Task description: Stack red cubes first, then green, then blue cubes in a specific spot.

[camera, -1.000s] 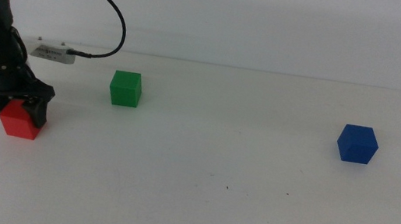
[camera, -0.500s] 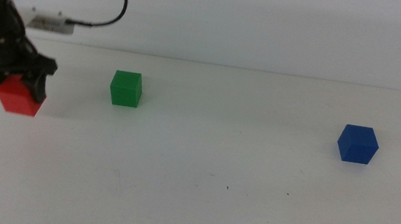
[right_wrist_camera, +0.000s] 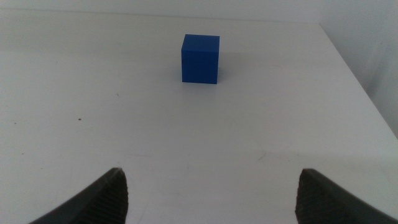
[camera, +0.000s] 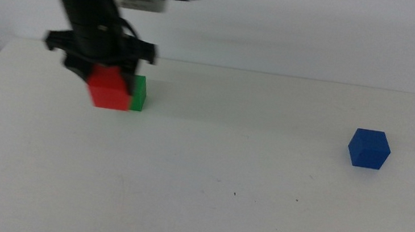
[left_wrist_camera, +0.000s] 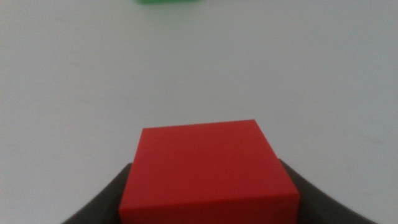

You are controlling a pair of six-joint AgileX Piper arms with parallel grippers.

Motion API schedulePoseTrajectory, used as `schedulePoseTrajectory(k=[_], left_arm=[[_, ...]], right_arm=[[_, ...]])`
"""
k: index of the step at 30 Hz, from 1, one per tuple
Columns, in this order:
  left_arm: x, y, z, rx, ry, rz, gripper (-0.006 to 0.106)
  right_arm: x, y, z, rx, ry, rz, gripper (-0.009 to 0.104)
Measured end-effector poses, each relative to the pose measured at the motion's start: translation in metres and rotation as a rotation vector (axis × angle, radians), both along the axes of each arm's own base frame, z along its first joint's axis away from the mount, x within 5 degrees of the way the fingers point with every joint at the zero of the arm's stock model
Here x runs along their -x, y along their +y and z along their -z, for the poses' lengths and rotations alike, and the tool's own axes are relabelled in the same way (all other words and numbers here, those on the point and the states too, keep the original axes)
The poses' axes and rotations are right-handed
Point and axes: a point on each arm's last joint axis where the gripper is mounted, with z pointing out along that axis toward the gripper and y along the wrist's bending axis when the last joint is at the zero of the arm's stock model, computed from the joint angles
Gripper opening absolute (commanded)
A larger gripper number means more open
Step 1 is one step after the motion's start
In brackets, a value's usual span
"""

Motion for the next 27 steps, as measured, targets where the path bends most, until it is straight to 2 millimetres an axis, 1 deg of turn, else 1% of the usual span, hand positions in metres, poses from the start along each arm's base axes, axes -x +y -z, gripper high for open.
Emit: schedulePoseTrajectory(k=[4, 6, 10, 14, 17, 21, 24, 27], left_arm=[[0.011, -0.035, 0.001, 0.018, 0.012, 0.013, 0.018], [0.014, -0.049, 0.004, 0.024, 0.024, 0.013, 0.018], [0.021, -0.077, 0.017, 0.028, 0.062, 0.014, 0.018], [0.03, -0.1, 0.026, 0.035, 0.093, -0.018, 0.018], [0.038, -0.114, 0.028, 0.034, 0.1, -0.023, 0.018], [0.045, -0.127, 0.03, 0.027, 0.103, -0.018, 0.018], [0.047, -0.136, 0.04, 0.009, 0.121, 0.002, 0.018], [0.045, -0.15, 0.053, -0.003, 0.136, 0.022, 0.018]], right_arm=[[0.0, 0.0, 0.0, 0.0, 0.0, 0.0, 0.089], [0.0, 0.0, 0.0, 0.0, 0.0, 0.0, 0.089], [0.0, 0.0, 0.0, 0.0, 0.0, 0.0, 0.089], [0.0, 0.0, 0.0, 0.0, 0.0, 0.0, 0.089], [0.0, 0.0, 0.0, 0.0, 0.0, 0.0, 0.089], [0.0, 0.0, 0.0, 0.0, 0.0, 0.0, 0.089], [0.0, 0.0, 0.0, 0.0, 0.0, 0.0, 0.089], [0.0, 0.0, 0.0, 0.0, 0.0, 0.0, 0.089]])
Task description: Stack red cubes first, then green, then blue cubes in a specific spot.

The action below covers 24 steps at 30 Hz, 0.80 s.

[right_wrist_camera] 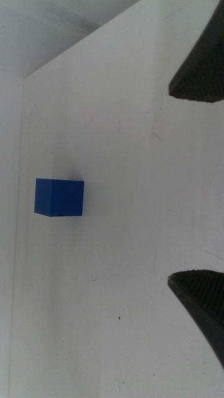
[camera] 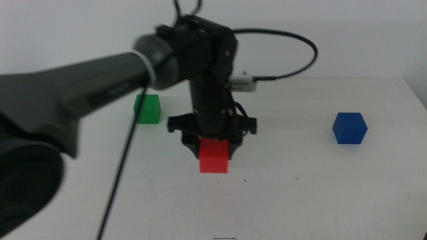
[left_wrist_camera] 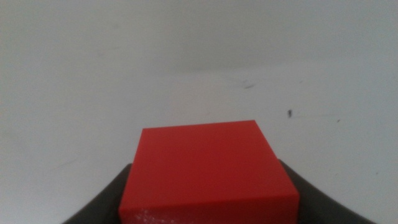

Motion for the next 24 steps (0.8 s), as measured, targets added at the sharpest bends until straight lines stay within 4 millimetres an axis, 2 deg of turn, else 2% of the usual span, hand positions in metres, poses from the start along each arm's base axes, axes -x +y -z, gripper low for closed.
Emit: schedulePoseTrajectory(k=[5, 9, 14, 24], left_arm=[[-0.006, -0.024, 0.014, 0.013, 0.005, 0.03, 0.018], [-0.011, -0.037, 0.025, 0.023, 0.007, 0.039, 0.018], [-0.014, -0.041, 0.038, 0.021, 0.035, 0.037, 0.018], [-0.016, -0.042, 0.052, -0.001, 0.054, 0.03, 0.018]], right_arm=[[0.0, 0.0, 0.0, 0.0, 0.0, 0.0, 0.089], [0.0, 0.0, 0.0, 0.0, 0.0, 0.0, 0.089], [0.0, 0.0, 0.0, 0.0, 0.0, 0.0, 0.089], [0.0, 0.0, 0.0, 0.0, 0.0, 0.0, 0.089]])
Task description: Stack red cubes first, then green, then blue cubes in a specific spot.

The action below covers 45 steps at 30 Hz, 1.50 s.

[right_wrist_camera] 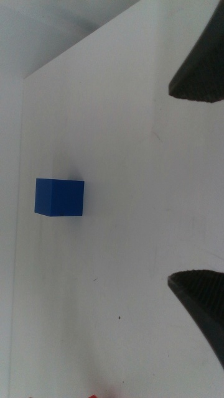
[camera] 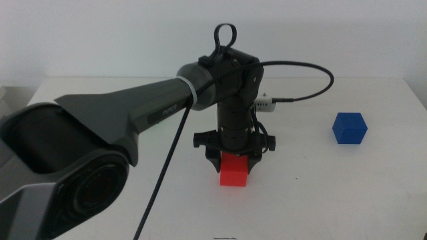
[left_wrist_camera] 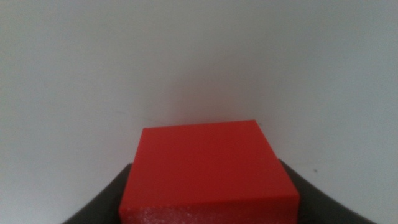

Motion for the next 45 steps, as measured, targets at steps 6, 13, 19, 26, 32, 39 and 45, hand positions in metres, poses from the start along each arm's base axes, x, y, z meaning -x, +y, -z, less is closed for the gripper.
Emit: schedulePoseTrajectory(k=[6, 13, 19, 26, 32, 39, 45], left_arm=[[-0.001, -0.002, 0.011, -0.003, 0.028, -0.004, 0.018], [-0.001, -0.002, 0.011, -0.005, 0.021, 0.017, 0.018], [-0.002, -0.002, 0.012, -0.011, 0.017, 0.025, 0.082], [-0.002, -0.002, 0.013, -0.017, 0.014, 0.027, 0.094], [-0.002, -0.001, 0.01, -0.014, 0.007, 0.042, 0.094], [0.0, 0.001, -0.013, 0.013, -0.035, 0.046, 0.094], [0.003, 0.003, -0.031, 0.033, -0.067, 0.047, 0.094]], right_arm=[[0.0, 0.0, 0.0, 0.0, 0.0, 0.0, 0.089], [0.0, 0.0, 0.0, 0.0, 0.0, 0.0, 0.089], [0.0, 0.0, 0.0, 0.0, 0.0, 0.0, 0.089], [0.0, 0.0, 0.0, 0.0, 0.0, 0.0, 0.089], [0.0, 0.0, 0.0, 0.0, 0.0, 0.0, 0.089], [0.0, 0.0, 0.0, 0.0, 0.0, 0.0, 0.089], [0.0, 0.0, 0.0, 0.0, 0.0, 0.0, 0.089]])
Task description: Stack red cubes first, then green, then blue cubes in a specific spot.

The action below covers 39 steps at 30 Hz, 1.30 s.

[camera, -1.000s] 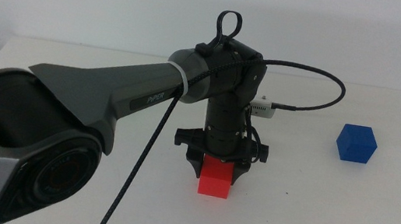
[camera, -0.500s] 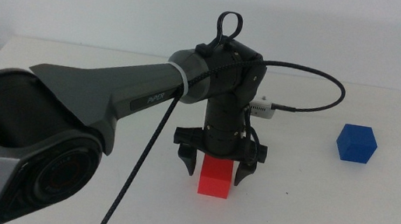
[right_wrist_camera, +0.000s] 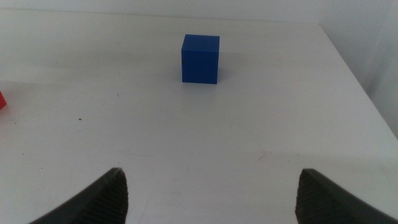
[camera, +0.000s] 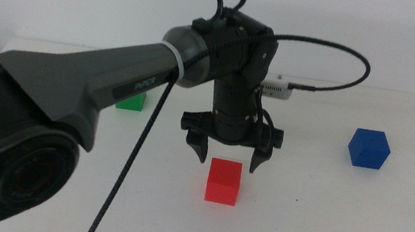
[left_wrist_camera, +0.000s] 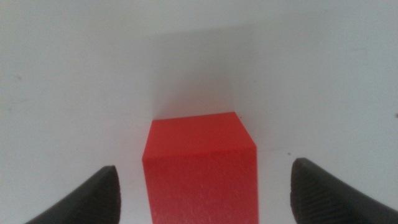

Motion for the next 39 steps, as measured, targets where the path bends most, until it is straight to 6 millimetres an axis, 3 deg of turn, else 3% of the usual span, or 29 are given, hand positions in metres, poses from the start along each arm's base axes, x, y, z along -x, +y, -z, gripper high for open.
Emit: schedulePoseTrajectory(k=[7, 10, 15, 21, 31, 39], left_arm=[[0.002, 0.011, -0.033, 0.042, -0.053, -0.015, 0.094], [0.001, 0.025, -0.058, 0.073, -0.097, -0.03, 0.094], [-0.003, 0.057, -0.098, 0.109, -0.182, -0.044, 0.094], [-0.019, 0.105, -0.121, 0.116, -0.243, -0.117, 0.094], [-0.05, 0.175, -0.115, 0.056, -0.258, -0.221, 0.094], [-0.082, 0.208, -0.075, 0.002, -0.24, -0.225, 0.091]], right_arm=[[0.0, 0.0, 0.0, 0.0, 0.0, 0.0, 0.089], [0.0, 0.0, 0.0, 0.0, 0.0, 0.0, 0.089], [0.0, 0.0, 0.0, 0.0, 0.0, 0.0, 0.089], [0.0, 0.0, 0.0, 0.0, 0.0, 0.0, 0.089], [0.0, 0.0, 0.0, 0.0, 0.0, 0.0, 0.089], [0.0, 0.0, 0.0, 0.0, 0.0, 0.0, 0.089]])
